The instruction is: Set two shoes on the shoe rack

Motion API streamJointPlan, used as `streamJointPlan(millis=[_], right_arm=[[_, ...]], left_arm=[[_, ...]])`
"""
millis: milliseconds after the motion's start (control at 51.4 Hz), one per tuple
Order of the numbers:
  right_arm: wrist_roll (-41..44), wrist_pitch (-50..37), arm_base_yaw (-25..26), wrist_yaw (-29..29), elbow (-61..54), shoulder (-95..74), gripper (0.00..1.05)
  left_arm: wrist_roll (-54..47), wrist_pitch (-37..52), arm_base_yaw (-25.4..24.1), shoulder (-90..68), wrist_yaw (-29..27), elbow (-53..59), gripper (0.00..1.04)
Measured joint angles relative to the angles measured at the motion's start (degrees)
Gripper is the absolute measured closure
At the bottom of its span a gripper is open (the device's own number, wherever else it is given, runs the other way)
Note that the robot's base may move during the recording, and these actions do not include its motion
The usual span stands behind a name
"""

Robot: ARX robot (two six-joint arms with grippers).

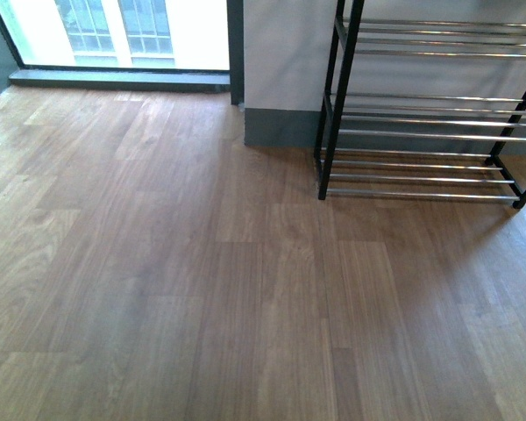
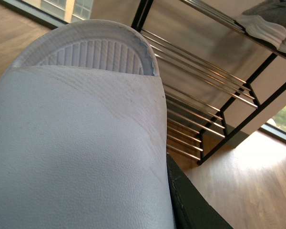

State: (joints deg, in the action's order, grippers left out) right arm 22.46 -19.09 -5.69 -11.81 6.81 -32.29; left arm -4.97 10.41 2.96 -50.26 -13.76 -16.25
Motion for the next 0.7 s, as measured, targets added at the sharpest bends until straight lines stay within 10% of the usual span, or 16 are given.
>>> streamJointPlan(millis=[700], right_arm=[[-0.1,0.0,0.0,-0.2,-0.2,0.0,1.03]], left_arm=[[-0.2,0.0,0.1,0.0,0.1,0.1,1.03]])
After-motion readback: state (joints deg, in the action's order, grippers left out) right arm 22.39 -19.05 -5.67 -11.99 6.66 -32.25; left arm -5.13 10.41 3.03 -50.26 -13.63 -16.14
